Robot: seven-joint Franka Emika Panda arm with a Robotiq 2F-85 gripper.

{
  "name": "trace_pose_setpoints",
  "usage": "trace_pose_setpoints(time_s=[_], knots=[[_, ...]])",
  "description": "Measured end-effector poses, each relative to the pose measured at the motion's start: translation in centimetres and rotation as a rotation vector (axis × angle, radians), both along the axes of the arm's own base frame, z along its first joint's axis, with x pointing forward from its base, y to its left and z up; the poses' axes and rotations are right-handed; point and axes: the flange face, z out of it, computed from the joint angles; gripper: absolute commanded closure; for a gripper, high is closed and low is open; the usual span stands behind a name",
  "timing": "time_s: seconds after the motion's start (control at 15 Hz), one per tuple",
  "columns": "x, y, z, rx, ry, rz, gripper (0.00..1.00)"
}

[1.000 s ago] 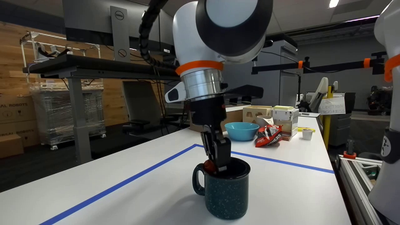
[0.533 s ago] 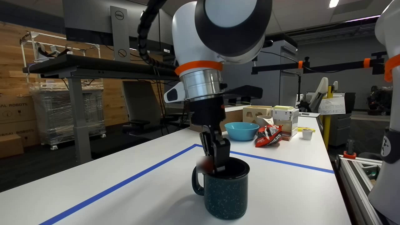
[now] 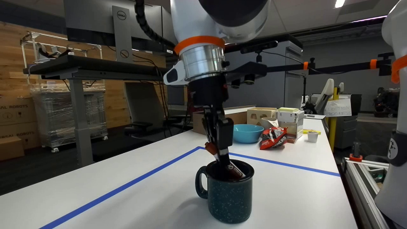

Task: Remove the marker from the cup

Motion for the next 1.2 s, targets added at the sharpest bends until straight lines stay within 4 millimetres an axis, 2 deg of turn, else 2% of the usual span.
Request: trace_pose_setpoints(time_s=[0.33, 0.6, 0.93, 1.2], knots=[[-0.3, -0.7, 3.9, -0.026, -0.023, -0.068, 0.95], [-0.5, -3.6, 5.8, -0.093, -0.02, -0.17, 0.95], [-0.2, -8.3, 6.4, -0.14, -0.007, -0.286, 0.95], [0.0, -11.4, 5.7, -0.129, 0.01, -0.365, 0.95]])
